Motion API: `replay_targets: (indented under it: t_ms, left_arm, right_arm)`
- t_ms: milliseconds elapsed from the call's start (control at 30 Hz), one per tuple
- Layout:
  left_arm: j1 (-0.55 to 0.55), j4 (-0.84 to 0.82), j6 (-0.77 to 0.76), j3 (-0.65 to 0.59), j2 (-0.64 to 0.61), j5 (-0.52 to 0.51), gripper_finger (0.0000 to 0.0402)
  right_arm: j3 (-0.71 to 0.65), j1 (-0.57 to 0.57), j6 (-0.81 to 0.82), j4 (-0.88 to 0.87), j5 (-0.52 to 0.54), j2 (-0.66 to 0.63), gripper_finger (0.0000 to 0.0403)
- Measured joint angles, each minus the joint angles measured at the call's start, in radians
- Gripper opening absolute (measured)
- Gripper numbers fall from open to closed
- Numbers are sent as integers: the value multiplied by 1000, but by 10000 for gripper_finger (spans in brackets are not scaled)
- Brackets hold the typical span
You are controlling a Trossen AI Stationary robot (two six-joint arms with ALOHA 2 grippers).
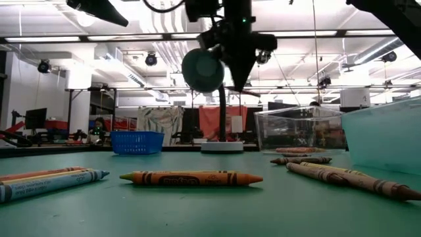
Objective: Sort crayons
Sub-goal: Put the orange crayon into the transparent bin
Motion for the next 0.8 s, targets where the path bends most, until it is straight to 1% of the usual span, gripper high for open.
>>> replay_targets:
  t_ms: [100, 167, 367, 500, 600, 800]
  left_arm:
    - [0, 0, 0, 0, 0, 0, 78]
    - [0, 0, 0, 0, 0, 0, 78]
    - [0, -1, 0, 0, 0, 0, 78]
    - [0, -1, 0, 0, 0, 0, 78]
    - [0, -2, 0, 0, 0, 0, 78]
    - [0, -2, 0, 0, 0, 0, 78]
  right_arm:
    - [13, -52, 71, -45, -65, -23, 8]
    - [-1, -86, 102, -46, -92, -49, 8]
    - [-83, -194, 185, -48, -111, -141, 8]
    - [-157, -278, 272, -41, -111, -208, 8]
    - [-224, -347, 375, -27, -111, -246, 8]
    - [-411, -476, 484, 66, -107, -309, 8]
